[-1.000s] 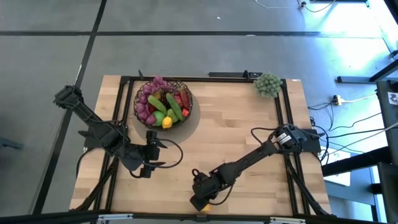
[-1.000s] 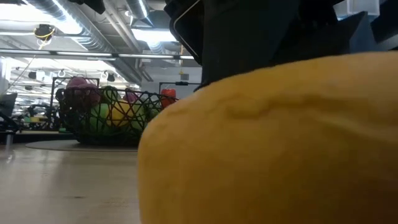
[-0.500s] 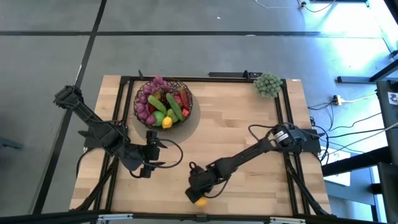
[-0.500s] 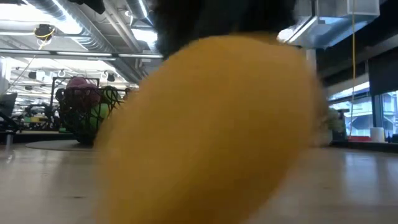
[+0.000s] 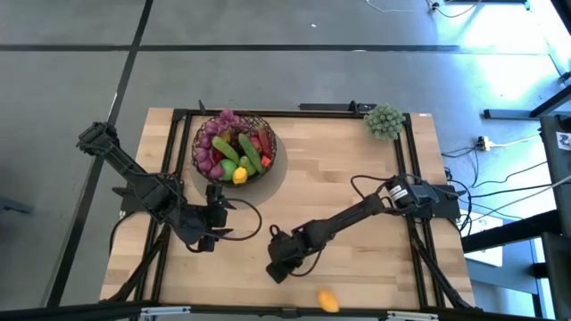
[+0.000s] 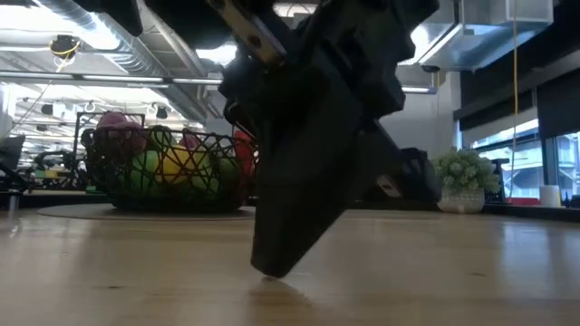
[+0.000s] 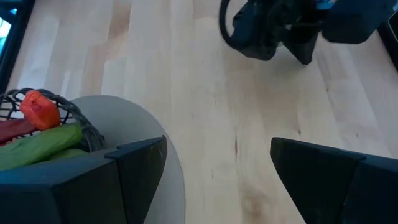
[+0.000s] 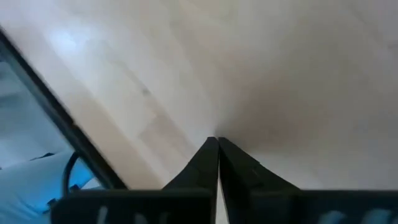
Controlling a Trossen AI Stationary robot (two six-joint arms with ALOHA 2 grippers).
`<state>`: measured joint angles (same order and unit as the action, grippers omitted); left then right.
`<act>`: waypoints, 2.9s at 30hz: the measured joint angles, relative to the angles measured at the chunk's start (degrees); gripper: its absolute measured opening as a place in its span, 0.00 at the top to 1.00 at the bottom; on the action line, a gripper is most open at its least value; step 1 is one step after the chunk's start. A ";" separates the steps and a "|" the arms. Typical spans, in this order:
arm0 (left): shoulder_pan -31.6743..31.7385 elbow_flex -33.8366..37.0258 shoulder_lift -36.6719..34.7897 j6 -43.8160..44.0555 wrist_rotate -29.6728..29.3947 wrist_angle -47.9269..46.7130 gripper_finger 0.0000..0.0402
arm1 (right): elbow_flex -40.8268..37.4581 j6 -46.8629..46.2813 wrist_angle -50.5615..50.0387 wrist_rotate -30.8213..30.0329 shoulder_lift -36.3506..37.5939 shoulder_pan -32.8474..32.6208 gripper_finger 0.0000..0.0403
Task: Build produce basket
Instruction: Put the yellow lemon into the black wire basket
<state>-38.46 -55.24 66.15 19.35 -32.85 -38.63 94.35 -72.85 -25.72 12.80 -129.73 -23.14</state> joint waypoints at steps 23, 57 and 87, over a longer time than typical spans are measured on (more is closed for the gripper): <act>0.02 0.00 0.02 0.30 0.06 0.02 0.30 | 27.92 21.19 -36.67 -7.47 0.25 -0.32 1.00; 0.09 0.00 0.04 1.64 -0.08 0.11 0.30 | 29.36 16.10 -34.08 7.01 1.96 -23.14 0.68; 0.09 0.00 0.02 1.53 -0.14 0.07 0.30 | 4.71 16.88 -31.31 -5.90 1.89 -17.85 0.68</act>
<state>-38.37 -55.24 66.17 20.88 -32.99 -38.57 99.06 -55.97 -57.03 6.90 -127.84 -40.99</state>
